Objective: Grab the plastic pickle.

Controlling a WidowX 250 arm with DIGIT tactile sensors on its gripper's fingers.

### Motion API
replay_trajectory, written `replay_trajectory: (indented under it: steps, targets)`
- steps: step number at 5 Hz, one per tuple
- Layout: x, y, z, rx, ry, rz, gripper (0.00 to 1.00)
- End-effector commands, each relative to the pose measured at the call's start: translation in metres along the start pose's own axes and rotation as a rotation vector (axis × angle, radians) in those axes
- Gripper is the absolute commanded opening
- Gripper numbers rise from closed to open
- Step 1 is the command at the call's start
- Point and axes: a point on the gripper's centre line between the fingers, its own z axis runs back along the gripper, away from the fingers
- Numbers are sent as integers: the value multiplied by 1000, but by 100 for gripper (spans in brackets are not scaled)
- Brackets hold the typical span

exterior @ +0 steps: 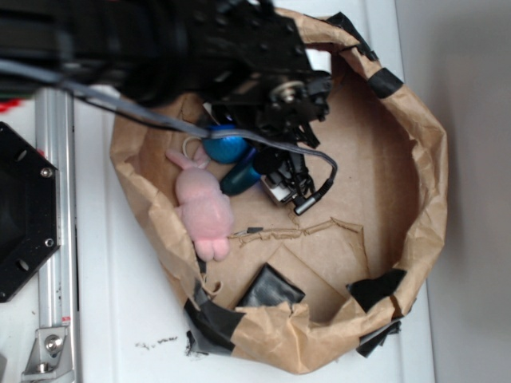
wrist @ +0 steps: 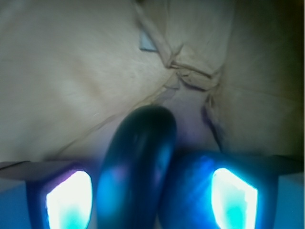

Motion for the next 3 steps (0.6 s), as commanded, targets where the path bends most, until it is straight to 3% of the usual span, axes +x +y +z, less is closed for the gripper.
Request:
replay_trajectory:
  steps: [1, 2, 3]
  targets:
    - [-16, 1, -8, -53, 38, 36, 0]
    - [-20, 0, -1, -46, 19, 3, 0]
    - [-23, -9, 31, -70, -49, -102, 0]
